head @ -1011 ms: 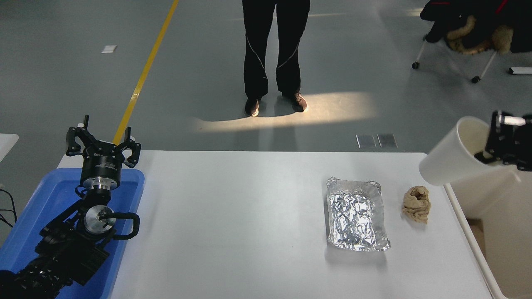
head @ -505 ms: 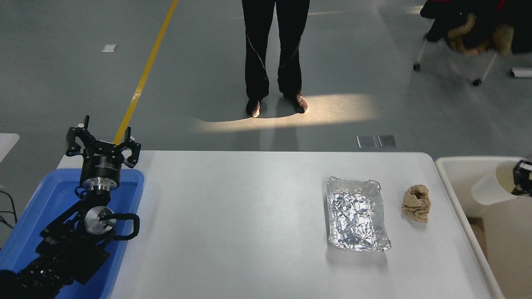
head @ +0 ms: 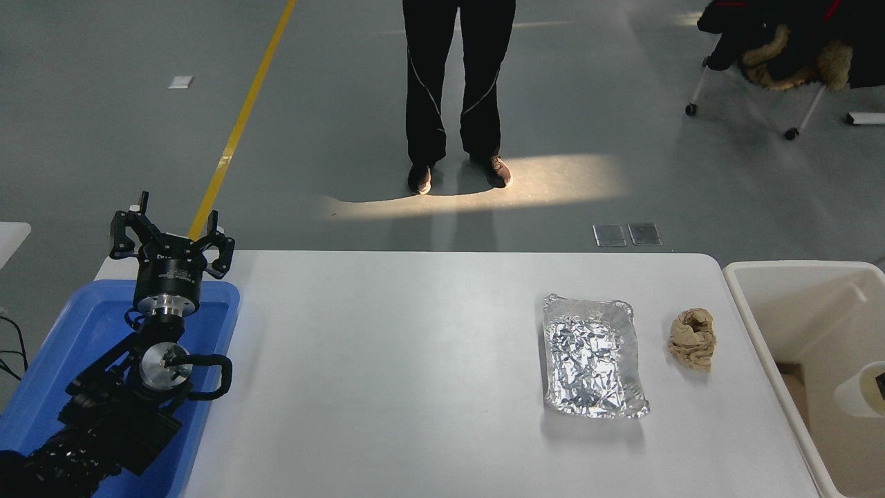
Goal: Pick up paper cup place in dustbin
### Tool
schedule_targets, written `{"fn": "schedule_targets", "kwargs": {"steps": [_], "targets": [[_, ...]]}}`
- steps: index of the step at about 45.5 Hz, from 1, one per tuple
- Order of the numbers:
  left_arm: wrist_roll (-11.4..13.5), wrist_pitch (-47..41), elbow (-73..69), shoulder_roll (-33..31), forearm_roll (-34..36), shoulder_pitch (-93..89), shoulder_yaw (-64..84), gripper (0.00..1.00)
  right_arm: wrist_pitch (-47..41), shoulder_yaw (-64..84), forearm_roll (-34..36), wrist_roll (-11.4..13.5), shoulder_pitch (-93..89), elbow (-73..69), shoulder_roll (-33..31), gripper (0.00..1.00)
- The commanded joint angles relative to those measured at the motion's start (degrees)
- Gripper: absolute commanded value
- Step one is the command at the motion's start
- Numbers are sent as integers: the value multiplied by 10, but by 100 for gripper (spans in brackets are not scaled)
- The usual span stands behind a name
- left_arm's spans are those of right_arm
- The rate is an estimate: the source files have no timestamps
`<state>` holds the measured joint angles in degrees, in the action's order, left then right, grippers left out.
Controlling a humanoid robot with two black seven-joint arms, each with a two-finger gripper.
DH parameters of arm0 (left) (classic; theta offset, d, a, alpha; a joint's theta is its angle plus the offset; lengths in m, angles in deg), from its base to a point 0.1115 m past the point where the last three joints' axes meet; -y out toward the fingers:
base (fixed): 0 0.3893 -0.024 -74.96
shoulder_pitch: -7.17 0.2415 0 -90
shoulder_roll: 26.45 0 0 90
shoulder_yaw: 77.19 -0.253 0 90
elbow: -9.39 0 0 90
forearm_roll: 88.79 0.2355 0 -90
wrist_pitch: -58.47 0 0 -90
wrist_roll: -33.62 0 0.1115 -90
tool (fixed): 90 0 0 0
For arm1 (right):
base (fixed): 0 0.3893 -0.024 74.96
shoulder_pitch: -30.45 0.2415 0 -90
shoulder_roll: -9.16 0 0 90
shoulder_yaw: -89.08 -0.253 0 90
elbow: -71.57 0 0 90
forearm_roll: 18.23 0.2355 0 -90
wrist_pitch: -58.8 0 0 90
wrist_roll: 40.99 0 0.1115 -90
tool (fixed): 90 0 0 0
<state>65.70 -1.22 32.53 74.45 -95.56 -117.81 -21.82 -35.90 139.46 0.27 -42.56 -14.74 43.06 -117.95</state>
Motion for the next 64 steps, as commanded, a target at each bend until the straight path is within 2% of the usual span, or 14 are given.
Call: {"fn": "schedule_targets", "kwargs": {"steps": [1, 2, 3, 4, 6, 7, 14, 18, 26, 32, 39, 46, 57, 64], "targets": [[0, 0, 1, 0, 0, 0, 0, 99, 15, -72, 7, 20, -90, 98, 45, 0], [0, 0, 0, 0, 0, 0, 0, 99, 16, -72, 7, 21, -90, 98, 45, 0], [0, 0, 0, 0, 0, 0, 0, 99, 18, -72, 7, 21, -90, 98, 45, 11], [0, 0, 0, 0, 0, 0, 0, 99, 22, -72, 7, 21, -90, 99, 45, 33], [0, 0, 0, 0, 0, 0, 0, 99, 32, -71, 6, 21, -90, 100, 45, 92], [0, 0, 1, 0, 0, 0, 0, 99, 37, -72, 7, 21, -88, 100, 45, 100], [0, 0, 1, 0, 1, 0, 0, 99, 40, -73, 7, 20, -70, 84, 43, 100], [0, 0, 1, 0, 1, 0, 0, 99, 38, -73, 1, 17, -34, 36, 19, 100], [-1, 0, 1, 0, 2, -1, -1, 99, 41, -40, -16, 14, 143, -207, -95, 100], [-1, 1, 1, 0, 3, -1, -1, 99, 44, 80, -63, 14, 336, -349, -111, 100], [-1, 0, 1, 0, 2, -1, -1, 99, 37, 267, -75, 13, 589, -507, -61, 100], [-1, 0, 1, 0, 2, 0, -1, 99, -6, 341, -75, 12, 772, -620, 24, 100], [-1, 0, 0, 0, 0, 0, 0, 99, -177, 339, -72, 13, 976, -688, 110, 100], [0, 0, 0, 0, 0, 0, 0, 99, -284, 329, -72, 13, 1057, -713, 132, 100]]}}
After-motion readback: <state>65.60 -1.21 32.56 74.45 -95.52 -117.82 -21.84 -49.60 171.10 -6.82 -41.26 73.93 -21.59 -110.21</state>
